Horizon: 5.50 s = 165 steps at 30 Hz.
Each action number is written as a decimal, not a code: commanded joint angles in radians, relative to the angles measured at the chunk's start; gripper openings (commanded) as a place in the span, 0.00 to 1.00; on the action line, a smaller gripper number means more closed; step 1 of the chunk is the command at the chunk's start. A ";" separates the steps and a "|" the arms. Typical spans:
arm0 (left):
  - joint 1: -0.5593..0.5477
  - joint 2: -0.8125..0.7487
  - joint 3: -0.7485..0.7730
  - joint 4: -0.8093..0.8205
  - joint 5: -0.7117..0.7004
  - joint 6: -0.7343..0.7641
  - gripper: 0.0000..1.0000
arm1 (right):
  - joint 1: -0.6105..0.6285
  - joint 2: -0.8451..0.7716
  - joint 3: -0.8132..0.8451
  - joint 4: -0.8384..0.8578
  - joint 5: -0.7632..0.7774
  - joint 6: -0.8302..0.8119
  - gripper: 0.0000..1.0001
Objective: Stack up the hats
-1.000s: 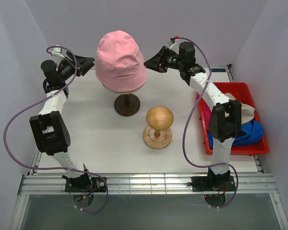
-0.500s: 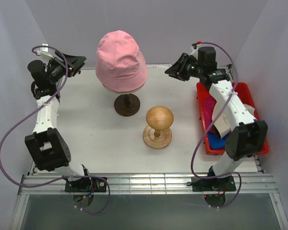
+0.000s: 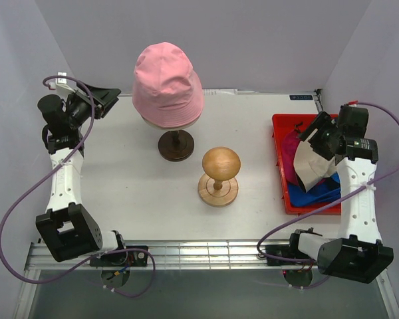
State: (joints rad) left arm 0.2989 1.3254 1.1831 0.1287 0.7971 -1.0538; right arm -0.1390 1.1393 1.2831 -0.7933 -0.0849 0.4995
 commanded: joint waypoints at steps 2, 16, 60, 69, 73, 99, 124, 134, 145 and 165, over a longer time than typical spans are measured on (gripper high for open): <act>-0.003 -0.049 -0.011 -0.026 -0.009 -0.014 0.60 | -0.047 -0.030 -0.051 -0.109 0.117 -0.065 0.78; -0.020 -0.051 -0.082 0.020 0.017 -0.020 0.60 | -0.177 0.054 -0.085 -0.086 0.225 -0.041 0.86; -0.021 0.024 -0.028 0.031 0.025 -0.015 0.60 | -0.243 0.321 -0.116 0.195 0.143 -0.026 0.08; -0.026 0.001 -0.011 0.032 0.005 -0.034 0.60 | -0.202 0.251 0.014 0.192 -0.039 0.002 0.08; -0.030 -0.005 0.021 0.032 -0.001 -0.040 0.64 | -0.137 0.241 0.148 0.193 -0.125 0.033 0.08; -0.260 -0.166 0.153 0.077 -0.110 -0.147 0.75 | 0.169 0.254 0.637 0.657 -0.719 0.247 0.08; -1.053 -0.083 0.107 0.213 -0.619 -0.278 0.76 | 0.219 0.010 0.463 0.743 -0.839 0.269 0.08; -1.086 -0.083 0.055 0.256 -0.661 -0.362 0.77 | 0.220 -0.019 0.453 0.715 -0.839 0.223 0.08; -1.097 -0.100 -0.043 0.325 -0.662 -0.502 0.80 | 0.220 -0.013 0.466 0.735 -0.817 0.185 0.08; -1.097 -0.080 -0.181 0.572 -0.668 -0.647 0.82 | 0.220 -0.015 0.410 0.876 -0.862 0.228 0.08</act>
State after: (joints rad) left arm -0.7944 1.2427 0.9905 0.6376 0.1364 -1.6623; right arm 0.0792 1.1461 1.7012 -0.0174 -0.9287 0.7193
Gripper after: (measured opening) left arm 0.817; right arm 0.081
